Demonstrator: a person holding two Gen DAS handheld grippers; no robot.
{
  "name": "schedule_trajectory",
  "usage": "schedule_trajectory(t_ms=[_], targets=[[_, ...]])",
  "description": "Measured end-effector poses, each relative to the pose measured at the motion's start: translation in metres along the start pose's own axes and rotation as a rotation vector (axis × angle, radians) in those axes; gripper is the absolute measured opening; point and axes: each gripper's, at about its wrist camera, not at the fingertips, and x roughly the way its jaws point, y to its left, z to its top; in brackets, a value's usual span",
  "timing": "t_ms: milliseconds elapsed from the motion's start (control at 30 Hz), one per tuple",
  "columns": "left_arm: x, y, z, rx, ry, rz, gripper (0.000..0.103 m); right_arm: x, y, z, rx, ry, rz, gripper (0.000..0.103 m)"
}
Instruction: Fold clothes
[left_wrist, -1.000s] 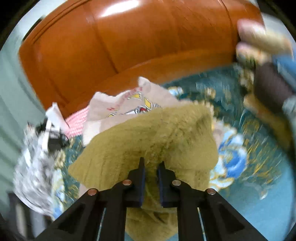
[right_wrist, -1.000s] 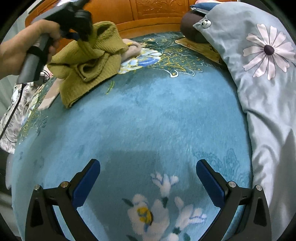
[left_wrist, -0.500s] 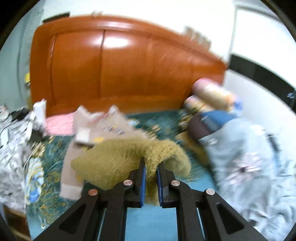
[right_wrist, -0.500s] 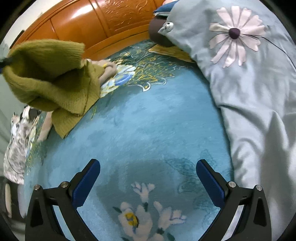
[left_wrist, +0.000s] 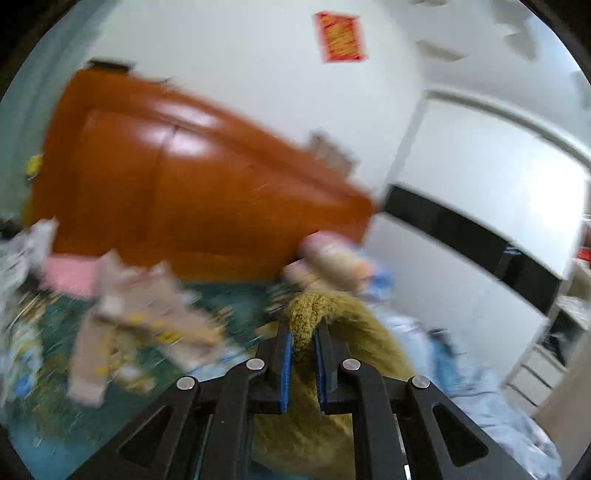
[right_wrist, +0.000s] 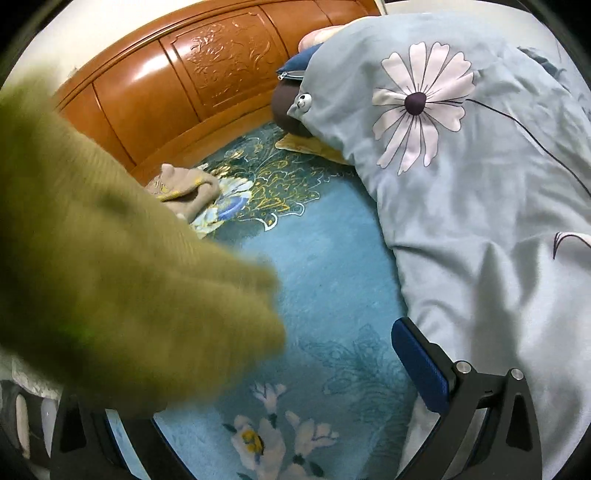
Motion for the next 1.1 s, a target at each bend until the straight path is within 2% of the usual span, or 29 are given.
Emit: schedule_trajectory(t_ms=[67, 200, 300, 367, 467, 567, 800, 900, 967, 1100], targets=[[0.021, 0.033, -0.017, -0.052, 0.08, 0.135, 0.012, 0.003, 0.001, -0.003, -0.011, 0.023, 0.003, 0.103], [0.057, 0.098, -0.065, -0.08, 0.242, 0.412, 0.012, 0.004, 0.004, -0.007, -0.043, 0.032, -0.003, 0.103], [0.073, 0.156, -0.108, -0.203, 0.36, 0.565, 0.012, 0.004, 0.004, -0.007, -0.052, 0.024, -0.013, 0.103], [0.07, 0.195, -0.136, -0.315, 0.393, 0.644, 0.012, 0.003, 0.001, -0.006, -0.04, 0.022, -0.028, 0.103], [0.053, 0.227, -0.165, -0.424, 0.41, 0.674, 0.012, 0.004, -0.004, -0.004, -0.01, 0.019, -0.014, 0.103], [0.043, 0.236, -0.179, -0.433, 0.416, 0.667, 0.013, 0.013, -0.002, -0.001, 0.009, 0.071, 0.048, 0.103], [0.051, 0.243, -0.185, -0.47, 0.43, 0.624, 0.014, 0.052, 0.023, -0.016, -0.005, 0.371, 0.245, 0.101], [0.056, 0.244, -0.184, -0.478, 0.43, 0.607, 0.014, 0.064, 0.038, -0.03, -0.024, 0.495, 0.329, 0.091], [0.056, 0.246, -0.184, -0.487, 0.427, 0.595, 0.014, 0.071, 0.045, -0.041, 0.014, 0.583, 0.39, 0.084], [0.058, 0.248, -0.183, -0.518, 0.421, 0.574, 0.014, 0.076, 0.058, -0.054, 0.123, 0.682, 0.495, 0.084]])
